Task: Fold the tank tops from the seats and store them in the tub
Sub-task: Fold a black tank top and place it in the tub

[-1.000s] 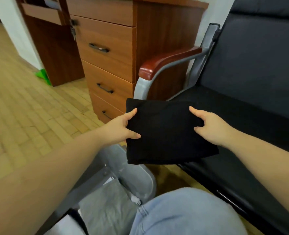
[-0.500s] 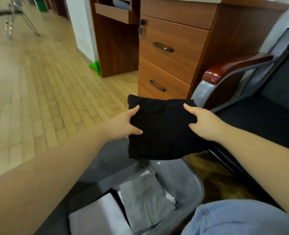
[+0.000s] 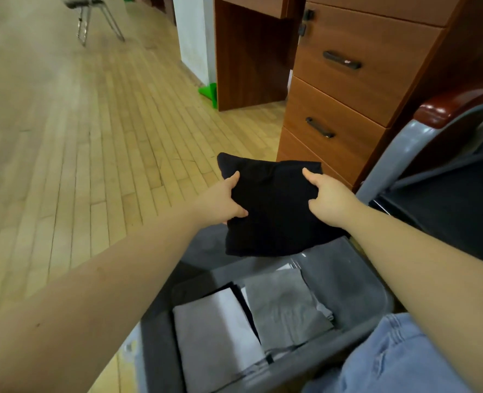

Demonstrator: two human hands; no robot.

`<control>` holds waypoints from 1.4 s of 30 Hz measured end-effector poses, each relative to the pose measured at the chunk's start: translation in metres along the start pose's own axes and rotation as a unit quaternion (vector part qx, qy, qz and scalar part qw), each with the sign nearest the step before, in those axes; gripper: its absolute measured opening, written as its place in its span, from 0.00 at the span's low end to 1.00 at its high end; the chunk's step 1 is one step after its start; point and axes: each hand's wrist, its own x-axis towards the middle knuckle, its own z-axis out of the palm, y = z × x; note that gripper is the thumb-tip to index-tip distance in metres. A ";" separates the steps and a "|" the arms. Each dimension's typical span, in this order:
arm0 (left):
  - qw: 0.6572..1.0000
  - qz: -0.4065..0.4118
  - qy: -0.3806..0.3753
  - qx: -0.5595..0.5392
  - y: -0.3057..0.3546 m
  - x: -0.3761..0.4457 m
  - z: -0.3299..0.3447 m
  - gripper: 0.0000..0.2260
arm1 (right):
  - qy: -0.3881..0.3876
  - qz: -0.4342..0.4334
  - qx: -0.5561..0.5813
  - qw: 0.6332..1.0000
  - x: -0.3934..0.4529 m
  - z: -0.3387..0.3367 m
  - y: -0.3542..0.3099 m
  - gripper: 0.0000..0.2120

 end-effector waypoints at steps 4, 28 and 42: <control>1.000 -0.023 -0.002 0.006 -0.024 -0.013 0.000 0.42 | -0.022 0.008 -0.022 0.999 -0.009 0.022 -0.010 0.34; 0.979 -0.174 -0.093 0.057 -0.171 -0.047 0.102 0.44 | -0.173 0.056 -0.096 0.979 -0.060 0.175 0.012 0.37; 0.956 -0.278 -0.083 0.034 -0.210 -0.055 0.148 0.41 | -0.257 0.066 -0.101 0.959 -0.054 0.220 0.037 0.41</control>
